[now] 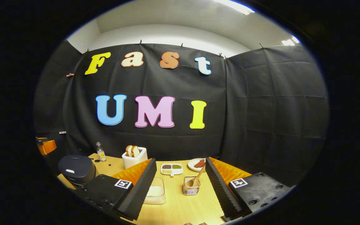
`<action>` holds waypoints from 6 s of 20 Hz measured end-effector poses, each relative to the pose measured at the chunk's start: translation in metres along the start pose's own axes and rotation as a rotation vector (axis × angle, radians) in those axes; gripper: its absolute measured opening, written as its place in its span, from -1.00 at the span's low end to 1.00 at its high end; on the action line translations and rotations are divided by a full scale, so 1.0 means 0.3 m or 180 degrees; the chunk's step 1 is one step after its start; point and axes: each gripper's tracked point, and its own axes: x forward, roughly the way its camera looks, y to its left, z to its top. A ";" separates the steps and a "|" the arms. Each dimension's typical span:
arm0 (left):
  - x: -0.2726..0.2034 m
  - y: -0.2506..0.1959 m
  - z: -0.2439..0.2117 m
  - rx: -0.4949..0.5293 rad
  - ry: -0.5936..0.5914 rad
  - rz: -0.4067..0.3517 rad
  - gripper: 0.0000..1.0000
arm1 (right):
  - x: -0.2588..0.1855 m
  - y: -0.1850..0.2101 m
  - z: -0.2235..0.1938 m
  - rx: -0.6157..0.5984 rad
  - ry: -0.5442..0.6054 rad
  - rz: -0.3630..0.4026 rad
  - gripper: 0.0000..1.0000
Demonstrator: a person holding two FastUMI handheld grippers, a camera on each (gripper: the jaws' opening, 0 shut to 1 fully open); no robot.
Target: Close the left gripper, press the button to open the rice cooker; take a wooden spoon from the chopstick holder with the right hand, scoop a spoonful of rice and pour it into the rice cooker, then put the wooden spoon back into the chopstick holder.
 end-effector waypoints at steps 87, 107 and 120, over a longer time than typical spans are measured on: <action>-0.046 -0.143 -0.316 -0.0188 0.0989 0.1723 0.94 | 0.979 -0.361 -0.803 0.0602 0.1571 0.0058 0.97; -0.032 -0.285 -0.380 -0.0206 0.1146 0.1360 0.92 | 0.984 -0.254 -0.718 0.0814 0.1494 0.0372 -0.70; -0.046 -0.186 -0.408 -0.0405 0.1026 0.0921 0.84 | 0.830 -0.126 -0.273 0.1340 0.0933 0.0336 -0.70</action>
